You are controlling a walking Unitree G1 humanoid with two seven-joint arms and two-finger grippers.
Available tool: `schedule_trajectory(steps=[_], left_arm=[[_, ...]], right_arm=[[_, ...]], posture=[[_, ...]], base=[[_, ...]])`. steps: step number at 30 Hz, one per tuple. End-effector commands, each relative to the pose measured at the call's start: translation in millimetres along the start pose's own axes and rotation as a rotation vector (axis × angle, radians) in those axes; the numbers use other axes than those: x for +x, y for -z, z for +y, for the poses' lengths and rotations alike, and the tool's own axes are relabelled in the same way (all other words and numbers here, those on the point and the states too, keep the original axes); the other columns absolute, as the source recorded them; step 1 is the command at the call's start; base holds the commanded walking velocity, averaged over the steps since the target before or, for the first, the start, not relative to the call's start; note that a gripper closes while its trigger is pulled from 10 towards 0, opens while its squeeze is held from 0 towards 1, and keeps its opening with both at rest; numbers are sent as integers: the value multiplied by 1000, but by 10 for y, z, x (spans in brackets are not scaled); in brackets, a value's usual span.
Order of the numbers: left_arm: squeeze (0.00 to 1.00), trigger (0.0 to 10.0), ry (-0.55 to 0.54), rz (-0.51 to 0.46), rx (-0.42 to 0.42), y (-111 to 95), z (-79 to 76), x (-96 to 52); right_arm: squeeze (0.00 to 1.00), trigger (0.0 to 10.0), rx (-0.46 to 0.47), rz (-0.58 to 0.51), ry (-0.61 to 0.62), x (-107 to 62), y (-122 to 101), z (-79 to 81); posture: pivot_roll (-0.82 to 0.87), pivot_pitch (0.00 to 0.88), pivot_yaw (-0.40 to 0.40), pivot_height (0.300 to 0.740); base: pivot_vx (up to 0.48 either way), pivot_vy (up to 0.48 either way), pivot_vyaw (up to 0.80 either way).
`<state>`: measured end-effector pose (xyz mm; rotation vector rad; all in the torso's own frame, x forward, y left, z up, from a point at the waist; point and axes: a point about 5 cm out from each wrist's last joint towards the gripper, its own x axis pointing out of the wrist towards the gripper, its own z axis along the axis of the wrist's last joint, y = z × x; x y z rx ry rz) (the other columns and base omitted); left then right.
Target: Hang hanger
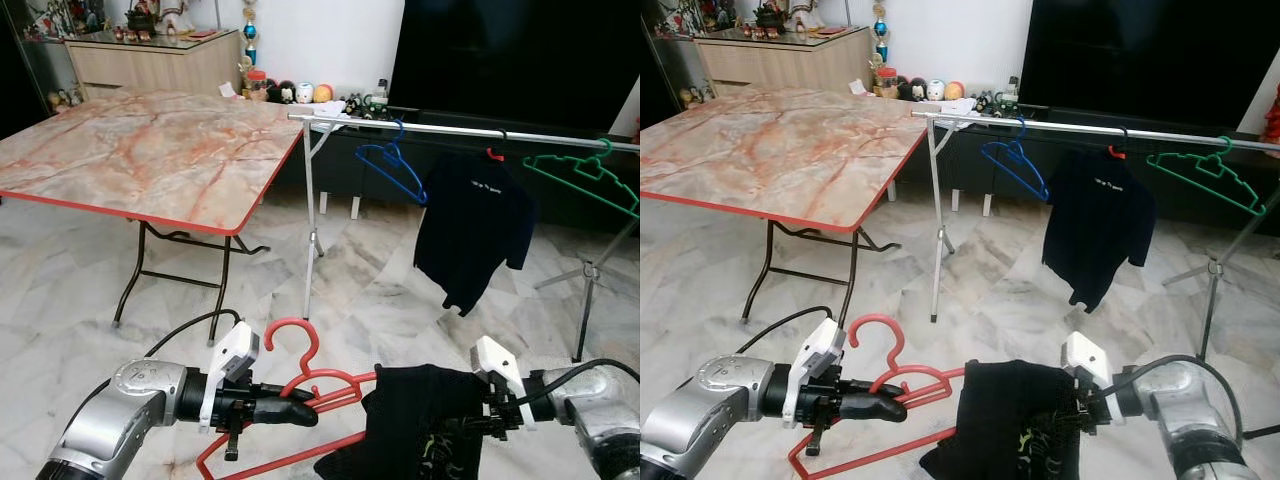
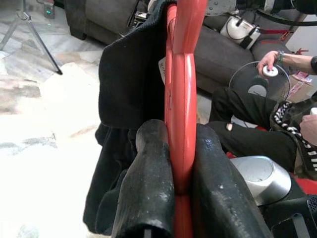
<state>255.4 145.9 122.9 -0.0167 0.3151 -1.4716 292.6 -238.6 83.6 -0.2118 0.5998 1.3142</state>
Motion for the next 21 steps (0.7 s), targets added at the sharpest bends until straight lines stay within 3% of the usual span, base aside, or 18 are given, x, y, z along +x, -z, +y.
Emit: schedule_trajectory(steps=[1,21], left_arm=[[0,0,46,-46,67,-188,-26,39],[0,0,21,-42,79,-209,36,28]], right_arm=[[0,0,-12,7,-10,21,-55,-21],[0,0,0,-24,-29,48,-150,-54]], posture=[[84,0,-32,740],[95,0,-51,740]], base=[[0,0,0],[0,0,0]])
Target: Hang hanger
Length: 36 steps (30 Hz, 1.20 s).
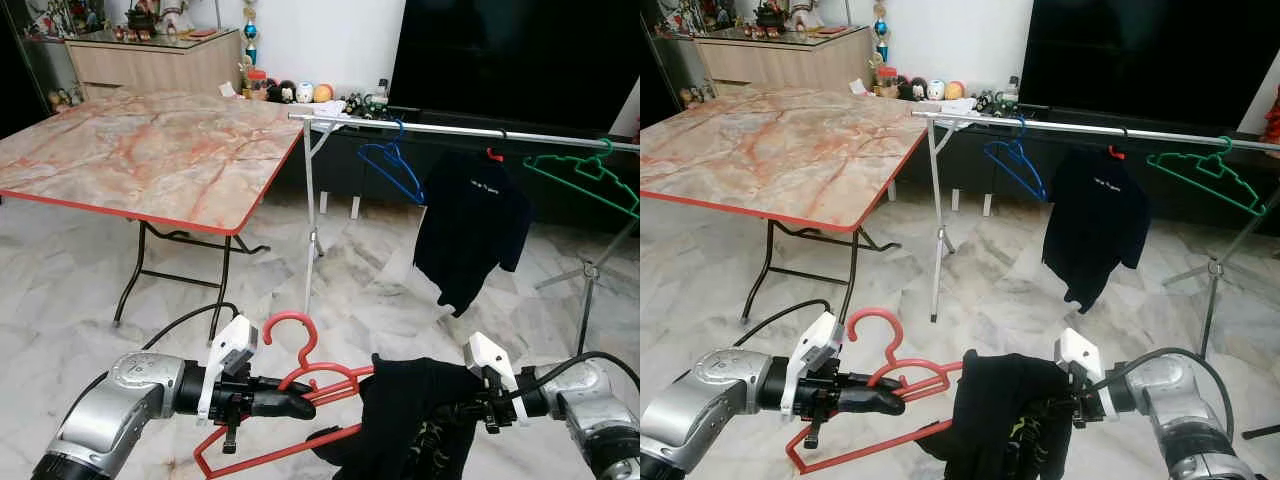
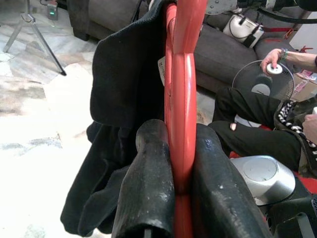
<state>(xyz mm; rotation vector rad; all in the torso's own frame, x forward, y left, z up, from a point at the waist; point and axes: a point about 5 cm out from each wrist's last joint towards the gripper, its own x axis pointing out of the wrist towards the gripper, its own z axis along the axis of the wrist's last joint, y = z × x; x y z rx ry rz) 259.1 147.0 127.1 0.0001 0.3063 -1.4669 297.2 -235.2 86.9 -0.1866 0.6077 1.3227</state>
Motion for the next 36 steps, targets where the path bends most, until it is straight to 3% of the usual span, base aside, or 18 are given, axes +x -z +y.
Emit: schedule_trajectory(steps=[1,16,19,22,36], left_arm=[[0,0,28,-46,64,-164,11,46],[0,0,20,-32,57,-114,13,36],[0,0,1,46,49,-7,24,16],[0,0,-58,213,10,330,47,-60],[0,0,-140,235,-68,605,-14,-248]], right_arm=[[0,0,-18,-16,-14,29,-97,-26],[0,0,-11,-18,-5,-47,-139,-50],[0,0,-8,-16,1,-70,-140,-56],[0,0,-8,9,8,-125,-138,-63],[0,0,-1,66,61,-307,-104,-89]], posture=[[95,0,-51,740],[93,0,-62,740],[95,0,-67,740],[95,0,-75,740],[100,0,-91,740]], base=[[0,0,0],[0,0,0],[0,0,0],[0,0,0],[0,0,0]])
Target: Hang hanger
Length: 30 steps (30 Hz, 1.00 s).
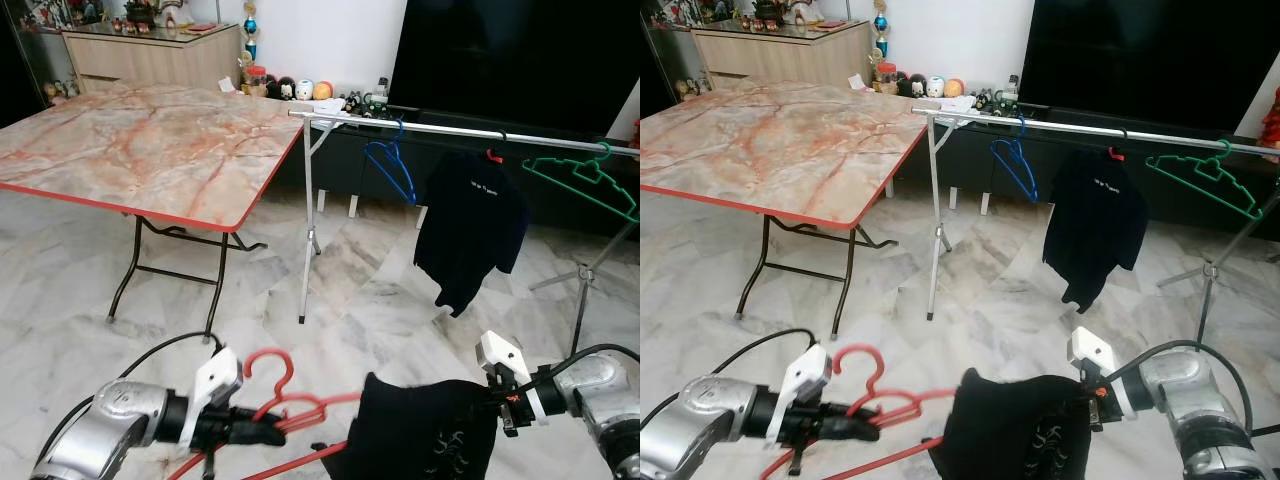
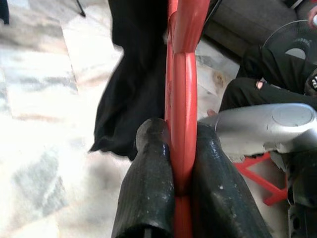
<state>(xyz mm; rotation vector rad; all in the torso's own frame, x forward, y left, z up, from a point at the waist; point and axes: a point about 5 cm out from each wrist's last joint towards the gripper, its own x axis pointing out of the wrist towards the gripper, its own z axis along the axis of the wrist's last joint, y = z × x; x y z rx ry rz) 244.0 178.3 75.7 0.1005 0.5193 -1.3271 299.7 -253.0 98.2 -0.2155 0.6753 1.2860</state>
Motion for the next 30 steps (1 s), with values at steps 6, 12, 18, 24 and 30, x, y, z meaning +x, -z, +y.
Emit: schedule_trajectory(steps=[6,12,18,24,30], left_arm=[[0,0,-104,182,-28,333,50,-143],[0,0,-318,269,-70,668,179,-165],[0,10000,-774,360,-204,1058,327,-265],[0,10000,-1105,436,-415,1536,124,-335],[0,10000,-1221,524,-531,1836,-151,-326]], right_arm=[[0,0,-26,-15,126,-254,-101,-91],[0,0,-25,-87,229,-310,-142,-140],[0,0,-2,-207,467,-247,-137,-231],[0,0,170,-422,940,-113,-43,-346],[0,0,515,-526,1426,93,267,-264]], posture=[[98,0,-90,740],[99,0,-87,740],[95,0,-77,740],[58,0,-39,740],[34,0,12,740]], base=[[0,0,0],[0,0,0],[0,0,0],[0,0,0],[0,0,0]])
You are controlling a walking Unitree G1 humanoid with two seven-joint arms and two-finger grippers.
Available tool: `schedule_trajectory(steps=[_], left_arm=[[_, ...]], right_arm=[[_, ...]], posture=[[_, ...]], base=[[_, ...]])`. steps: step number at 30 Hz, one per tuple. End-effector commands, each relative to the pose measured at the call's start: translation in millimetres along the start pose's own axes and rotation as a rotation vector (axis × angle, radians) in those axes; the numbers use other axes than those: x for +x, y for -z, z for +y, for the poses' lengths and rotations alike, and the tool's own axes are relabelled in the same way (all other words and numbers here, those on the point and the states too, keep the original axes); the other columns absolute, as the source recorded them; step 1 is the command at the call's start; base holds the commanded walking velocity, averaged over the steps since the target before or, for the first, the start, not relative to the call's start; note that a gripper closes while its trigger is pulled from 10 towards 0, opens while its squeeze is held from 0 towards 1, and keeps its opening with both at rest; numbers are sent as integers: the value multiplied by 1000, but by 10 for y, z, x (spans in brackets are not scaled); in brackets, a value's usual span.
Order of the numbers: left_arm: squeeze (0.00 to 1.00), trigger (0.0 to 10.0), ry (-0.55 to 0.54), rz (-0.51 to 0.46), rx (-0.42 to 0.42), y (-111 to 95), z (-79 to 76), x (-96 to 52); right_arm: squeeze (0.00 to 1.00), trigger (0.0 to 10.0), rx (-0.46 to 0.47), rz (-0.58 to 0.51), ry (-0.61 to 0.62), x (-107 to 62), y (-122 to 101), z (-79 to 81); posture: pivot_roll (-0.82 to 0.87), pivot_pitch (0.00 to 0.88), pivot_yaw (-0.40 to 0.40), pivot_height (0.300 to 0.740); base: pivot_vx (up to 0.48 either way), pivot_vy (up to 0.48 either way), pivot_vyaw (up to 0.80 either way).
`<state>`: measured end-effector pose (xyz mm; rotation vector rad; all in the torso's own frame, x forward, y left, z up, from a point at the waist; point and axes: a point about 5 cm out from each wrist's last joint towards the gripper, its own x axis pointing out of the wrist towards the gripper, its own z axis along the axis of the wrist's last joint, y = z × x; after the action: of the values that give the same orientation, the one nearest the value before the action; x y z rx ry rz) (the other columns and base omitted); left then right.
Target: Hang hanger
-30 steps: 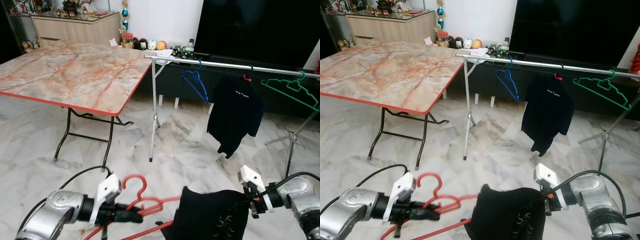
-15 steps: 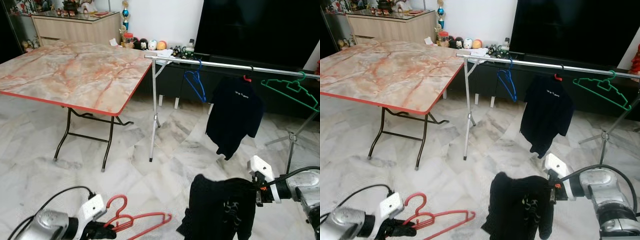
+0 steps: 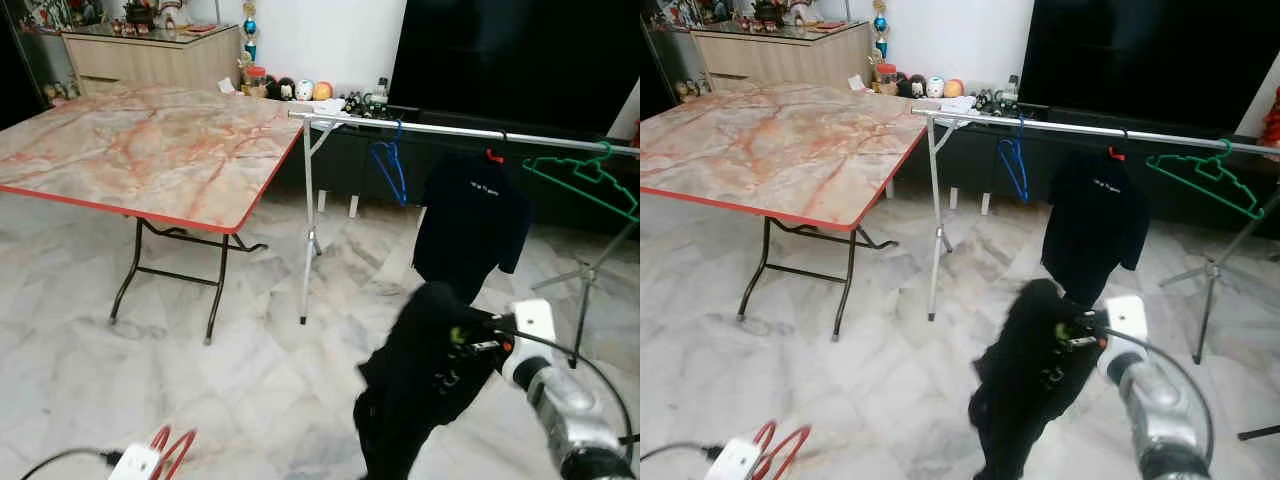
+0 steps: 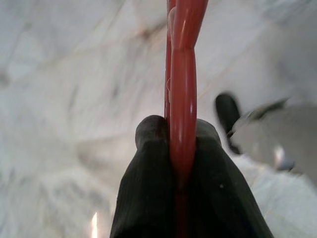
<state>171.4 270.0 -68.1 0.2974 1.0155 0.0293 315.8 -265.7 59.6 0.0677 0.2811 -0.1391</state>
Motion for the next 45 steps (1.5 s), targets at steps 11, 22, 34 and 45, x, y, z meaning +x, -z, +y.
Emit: schedule_trajectory(steps=[11,22,34,45], left_arm=[[0,10000,-41,42,-139,203,-241,-2],[0,10000,-20,49,-134,217,-278,-1],[0,10000,-1,64,-194,266,-324,-7],[0,10000,28,79,-186,310,-395,-14]], right_arm=[[0,0,-1,-185,197,-239,-125,367],[0,10000,-61,-214,238,-418,-157,411],[0,10000,-28,-177,193,-498,-109,530],[0,10000,-48,-169,154,-480,-142,586]], posture=[[47,0,14,740],[27,0,43,740],[5,0,11,740],[10,0,6,740]], base=[[0,0,0],[0,0,0],[0,153,0],[0,449,0]])
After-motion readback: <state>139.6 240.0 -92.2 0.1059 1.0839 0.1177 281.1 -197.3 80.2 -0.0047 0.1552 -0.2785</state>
